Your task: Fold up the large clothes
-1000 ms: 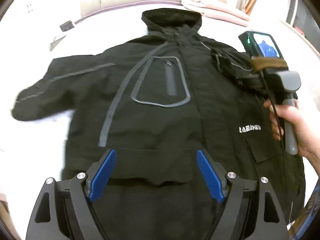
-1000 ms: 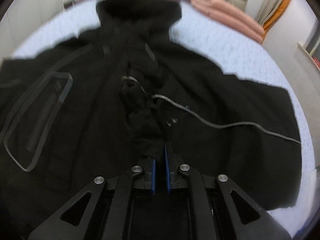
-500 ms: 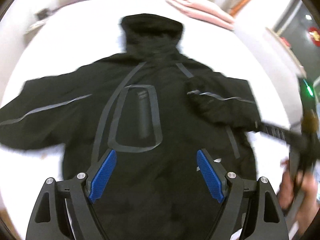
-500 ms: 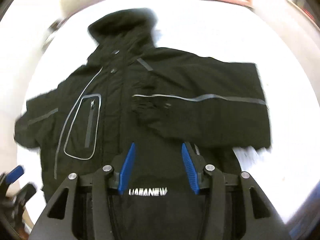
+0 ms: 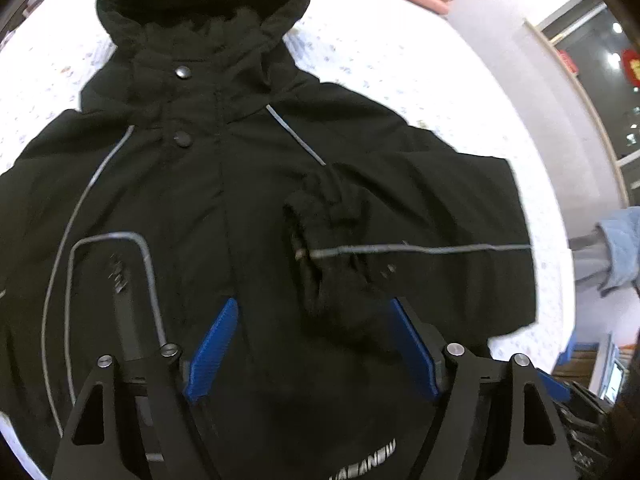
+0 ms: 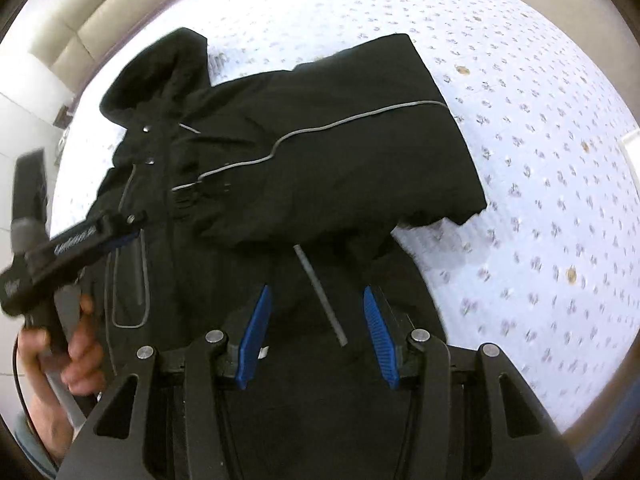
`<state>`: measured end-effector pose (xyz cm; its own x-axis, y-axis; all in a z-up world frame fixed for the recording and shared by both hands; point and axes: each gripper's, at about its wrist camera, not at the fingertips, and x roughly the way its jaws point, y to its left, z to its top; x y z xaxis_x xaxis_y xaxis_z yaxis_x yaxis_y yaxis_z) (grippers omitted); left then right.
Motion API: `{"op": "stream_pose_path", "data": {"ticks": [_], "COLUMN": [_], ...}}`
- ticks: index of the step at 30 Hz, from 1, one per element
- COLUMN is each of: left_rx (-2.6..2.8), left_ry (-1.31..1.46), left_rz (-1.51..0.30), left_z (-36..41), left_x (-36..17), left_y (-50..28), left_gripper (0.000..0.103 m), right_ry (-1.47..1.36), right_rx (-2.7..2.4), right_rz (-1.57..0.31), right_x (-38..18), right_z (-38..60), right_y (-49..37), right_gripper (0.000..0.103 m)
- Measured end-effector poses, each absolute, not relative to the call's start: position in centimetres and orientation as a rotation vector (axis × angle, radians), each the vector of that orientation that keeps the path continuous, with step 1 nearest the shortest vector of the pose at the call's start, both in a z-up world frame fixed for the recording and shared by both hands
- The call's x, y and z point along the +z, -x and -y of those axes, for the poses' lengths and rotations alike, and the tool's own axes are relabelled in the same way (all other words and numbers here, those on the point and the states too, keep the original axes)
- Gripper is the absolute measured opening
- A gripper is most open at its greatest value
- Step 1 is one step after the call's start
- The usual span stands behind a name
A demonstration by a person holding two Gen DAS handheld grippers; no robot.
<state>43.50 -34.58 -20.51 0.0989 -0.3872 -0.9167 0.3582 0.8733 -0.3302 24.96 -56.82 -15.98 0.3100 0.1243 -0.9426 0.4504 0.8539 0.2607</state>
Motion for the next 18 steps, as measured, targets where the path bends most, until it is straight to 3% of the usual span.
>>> {"op": "stream_pose_path", "data": {"ticks": [1, 3, 4, 6, 13, 18], "left_rx": [-0.546, -0.536, -0.541, -0.545, -0.516, -0.43], "left_ry": [0.02, 0.006, 0.007, 0.011, 0.053, 0.054], "left_rz": [-1.369, -1.386, -1.394, -1.374, -1.28, -1.19], "left_z": [34.8, 35.8, 36.0, 36.1, 32.3, 25.3], "left_x": [-21.1, -22.2, -22.6, -22.9, -18.8, -14.2], "left_y": [-43.8, -44.2, -44.3, -44.2, -43.4, -43.2], "left_gripper": [0.073, 0.054, 0.028, 0.018, 0.014, 0.014], "right_ry": [-0.526, -0.482, -0.46, -0.433, -0.423, -0.421], "right_rx": [-0.224, -0.21, -0.203, -0.185, -0.15, -0.15], "right_rz": [-1.258, -1.277, -1.281, -1.282, -1.279, -1.261], "right_x": [-16.2, -16.8, -17.1, -17.5, -17.7, -16.4], "right_z": [57.2, 57.6, 57.8, 58.3, 58.4, 57.3], "right_y": [-25.2, -26.2, -26.6, -27.6, -30.0, -31.8], "right_gripper": [0.051, 0.051, 0.051, 0.051, 0.051, 0.051]}}
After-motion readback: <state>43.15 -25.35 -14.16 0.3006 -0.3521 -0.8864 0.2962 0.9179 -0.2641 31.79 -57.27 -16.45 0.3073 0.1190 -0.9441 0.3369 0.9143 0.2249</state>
